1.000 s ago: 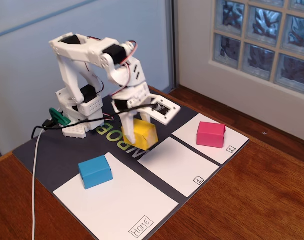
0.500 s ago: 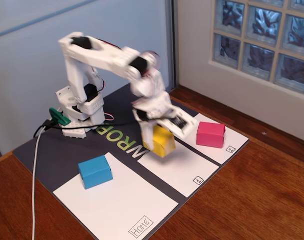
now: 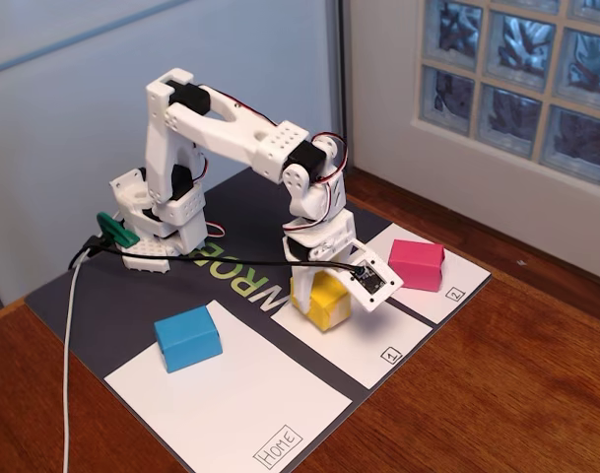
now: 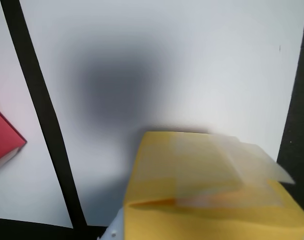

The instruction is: Move box yellow to zone 1

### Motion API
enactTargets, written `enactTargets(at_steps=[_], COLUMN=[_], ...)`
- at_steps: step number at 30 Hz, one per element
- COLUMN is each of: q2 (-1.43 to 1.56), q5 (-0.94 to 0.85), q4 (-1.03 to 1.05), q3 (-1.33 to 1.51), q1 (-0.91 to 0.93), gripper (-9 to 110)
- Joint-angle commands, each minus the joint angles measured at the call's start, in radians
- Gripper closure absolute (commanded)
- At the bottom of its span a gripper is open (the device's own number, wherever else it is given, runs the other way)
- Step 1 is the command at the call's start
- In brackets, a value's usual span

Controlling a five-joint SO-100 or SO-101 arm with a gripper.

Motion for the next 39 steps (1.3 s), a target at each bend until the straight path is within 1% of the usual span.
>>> enactTargets(at_steps=[1,15,20,22,27,30,32,39], q2=[-0.034,-0.12,-0.106,-0.1,-0.081,-0.075,-0.075,-0.064], q5=[0.028,0.038,-0.015,-0.021,-0.025,-0.026,-0.031,-0.048], q4=[0.005,0.009,0.035,0.048,0.061,0.055,0.052,0.051], q3=[-0.103,-0.161,-0.156,-0.153,-0.153,-0.153,-0.153,-0.153], q1=[-0.032,-0.043,-0.038,-0.038,-0.044,-0.044,-0.044,-0.038], gripper=[102,102,101,97,79,73,70,64])
